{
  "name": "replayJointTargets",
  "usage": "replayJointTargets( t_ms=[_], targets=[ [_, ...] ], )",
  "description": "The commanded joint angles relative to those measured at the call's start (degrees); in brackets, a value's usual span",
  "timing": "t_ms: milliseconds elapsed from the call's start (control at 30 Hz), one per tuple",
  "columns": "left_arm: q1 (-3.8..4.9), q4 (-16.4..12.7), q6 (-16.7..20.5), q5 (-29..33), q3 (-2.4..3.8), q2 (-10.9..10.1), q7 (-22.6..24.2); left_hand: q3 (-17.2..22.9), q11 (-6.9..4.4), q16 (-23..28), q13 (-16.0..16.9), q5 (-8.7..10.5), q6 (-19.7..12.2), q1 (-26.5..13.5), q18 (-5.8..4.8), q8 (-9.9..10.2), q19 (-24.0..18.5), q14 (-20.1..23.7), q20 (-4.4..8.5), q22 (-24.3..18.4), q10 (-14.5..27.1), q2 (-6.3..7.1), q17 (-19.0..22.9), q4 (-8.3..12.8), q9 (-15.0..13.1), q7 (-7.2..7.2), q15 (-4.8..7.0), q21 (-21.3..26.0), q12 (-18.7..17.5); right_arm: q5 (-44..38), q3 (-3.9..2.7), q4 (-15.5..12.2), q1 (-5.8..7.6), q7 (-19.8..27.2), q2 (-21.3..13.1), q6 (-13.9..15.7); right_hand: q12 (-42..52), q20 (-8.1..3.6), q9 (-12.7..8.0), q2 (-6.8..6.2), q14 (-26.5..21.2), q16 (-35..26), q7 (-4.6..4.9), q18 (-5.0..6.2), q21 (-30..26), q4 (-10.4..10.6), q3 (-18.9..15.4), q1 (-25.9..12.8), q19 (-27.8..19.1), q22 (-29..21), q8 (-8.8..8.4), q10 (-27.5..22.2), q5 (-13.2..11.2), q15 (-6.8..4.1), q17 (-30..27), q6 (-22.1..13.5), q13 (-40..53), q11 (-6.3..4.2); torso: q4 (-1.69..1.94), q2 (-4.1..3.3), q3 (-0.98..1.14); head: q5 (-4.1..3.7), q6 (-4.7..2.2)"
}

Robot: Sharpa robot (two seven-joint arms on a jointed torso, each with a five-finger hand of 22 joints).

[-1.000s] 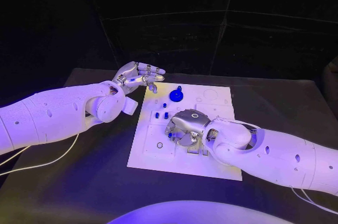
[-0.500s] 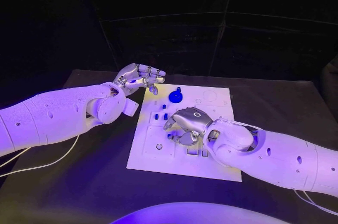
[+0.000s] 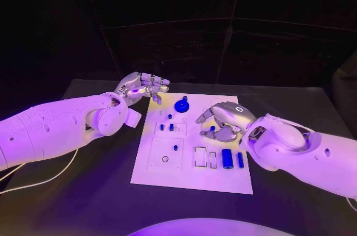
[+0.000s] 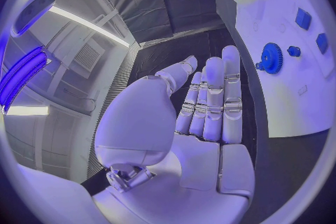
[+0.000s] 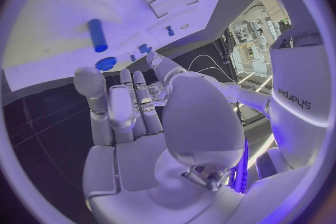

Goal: Assemble the parts on the task board

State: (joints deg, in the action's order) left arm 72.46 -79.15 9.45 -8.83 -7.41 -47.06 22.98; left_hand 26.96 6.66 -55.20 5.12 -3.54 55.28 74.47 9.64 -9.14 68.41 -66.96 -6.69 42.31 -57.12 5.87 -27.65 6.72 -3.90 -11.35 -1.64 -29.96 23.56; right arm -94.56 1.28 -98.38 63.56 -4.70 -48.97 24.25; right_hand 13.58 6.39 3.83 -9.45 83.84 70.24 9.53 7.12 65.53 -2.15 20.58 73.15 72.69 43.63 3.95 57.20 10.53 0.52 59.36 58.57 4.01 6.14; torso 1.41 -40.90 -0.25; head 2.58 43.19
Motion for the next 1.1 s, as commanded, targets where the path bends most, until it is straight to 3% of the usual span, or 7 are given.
replayJointTargets(
  t_ms=[33, 133, 367, 633, 800, 1100],
  targets=[
    [0.05, 0.07, -1.29, 0.18, 0.02, 0.13, 0.32, -0.33, 0.15, -0.38, -0.09, 0.04, -0.43, -0.02, 0.76, -0.2, 0.22, 0.49, -0.25, -0.08, 0.4, -0.29, 0.08, 0.02, 0.05, 0.05, 0.09, 0.17, 0.28, 2.19, 0.08, -0.59, 0.71, -1.72, -1.74, -4.07, 0.41, -0.09, 0.1, 0.15, 0.58, 0.21, -0.29, 0.97, 0.31, -0.07, -0.44, 0.86, 0.4, 0.09, 0.02, 0.02, 0.29, 0.02, -0.01, 0.05, -0.07, -0.37, -0.03, -0.06, -0.01, -0.43, -0.47],
    [0.04, 0.12, -1.56, 0.18, 0.02, 0.25, 0.48, -0.37, 0.16, -0.38, -0.09, 0.04, -0.47, 0.0, 0.76, -0.22, 0.2, 0.52, -0.26, -0.11, 0.45, -0.28, 0.11, 0.04, 0.05, 0.04, 0.07, 0.2, 0.32, 1.36, 0.07, -0.55, 1.14, -2.63, -2.88, -5.79, 0.45, -0.11, 0.09, -0.08, 0.56, 0.02, -0.34, 0.98, 0.15, -0.1, -1.12, 1.02, 0.37, -0.15, 0.0, -0.44, 0.24, -0.02, -0.32, -0.02, -0.17, -0.38, 0.02, -0.13, 0.07, -0.52, -0.66],
    [0.03, 0.2, -2.02, 0.18, 0.02, 0.45, 0.67, -0.37, 0.16, -0.38, -0.09, 0.04, -0.47, 0.0, 0.76, -0.22, 0.2, 0.52, -0.26, -0.11, 0.45, -0.28, 0.11, 0.04, 0.05, 0.04, 0.07, 0.2, 0.32, -1.12, 0.07, 0.42, 1.46, -4.64, -2.95, -9.49, 0.6, -0.14, 0.08, 0.06, 0.39, -0.45, -0.53, 1.06, -0.33, 0.12, -2.76, 1.45, 0.16, -0.77, -0.03, -1.64, -0.05, -0.02, -1.05, -0.24, -0.26, -0.42, 0.14, -0.17, 0.02, -0.82, -0.85],
    [0.02, 0.27, -2.27, 0.17, 0.02, 0.34, 0.7, -0.43, 0.18, -0.38, -0.1, 0.04, -0.52, -0.01, 0.75, -0.24, 0.18, 0.58, -0.27, -0.14, 0.5, -0.25, 0.14, 0.06, 0.05, 0.03, 0.06, 0.23, 0.37, -2.43, 0.08, 1.52, 1.5, -5.68, -1.48, -12.22, 1.93, -0.23, 0.21, 1.64, 0.59, -0.39, -0.7, 0.99, -0.17, 0.16, -2.89, 2.85, 0.61, -0.37, 0.39, -0.37, -0.45, -0.18, -1.1, 0.88, -0.14, -0.68, 0.17, -0.18, 0.0, -0.81, -0.76],
    [0.02, 0.31, -2.29, 0.17, 0.02, 0.3, 0.69, -0.43, 0.18, -0.38, -0.1, 0.04, -0.52, -0.01, 0.75, -0.24, 0.18, 0.58, -0.27, -0.14, 0.5, -0.25, 0.14, 0.06, 0.05, 0.03, 0.06, 0.23, 0.37, -2.59, 0.09, 1.88, 1.49, -5.68, -0.86, -12.46, 2.56, -0.46, 0.24, 3.32, 0.66, -0.48, -0.83, 0.71, 0.82, 0.04, -0.67, 4.12, 1.61, 1.28, 0.62, 2.36, -2.96, -0.52, -1.24, 1.97, -0.32, -1.08, 0.06, -0.15, 0.02, -0.71, -0.59],
    [0.02, 0.36, -2.25, 0.17, 0.02, 0.25, 0.61, -0.46, 0.19, -0.39, -0.1, 0.04, -0.55, -0.02, 0.75, -0.27, 0.15, 0.62, -0.29, -0.16, 0.54, -0.29, 0.17, 0.05, 0.04, 0.01, 0.04, 0.27, 0.42, -2.9, 0.1, 2.81, 1.49, -6.06, -0.16, -13.64, 1.96, -1.29, 0.42, 5.19, 1.38, 1.14, -1.47, 0.12, 3.06, -0.73, 4.97, 5.78, 3.32, 4.79, 1.31, 8.33, -6.54, -1.54, 0.7, 4.69, -0.25, -2.21, 0.07, -0.18, 0.07, -0.72, -0.41]
  ],
)
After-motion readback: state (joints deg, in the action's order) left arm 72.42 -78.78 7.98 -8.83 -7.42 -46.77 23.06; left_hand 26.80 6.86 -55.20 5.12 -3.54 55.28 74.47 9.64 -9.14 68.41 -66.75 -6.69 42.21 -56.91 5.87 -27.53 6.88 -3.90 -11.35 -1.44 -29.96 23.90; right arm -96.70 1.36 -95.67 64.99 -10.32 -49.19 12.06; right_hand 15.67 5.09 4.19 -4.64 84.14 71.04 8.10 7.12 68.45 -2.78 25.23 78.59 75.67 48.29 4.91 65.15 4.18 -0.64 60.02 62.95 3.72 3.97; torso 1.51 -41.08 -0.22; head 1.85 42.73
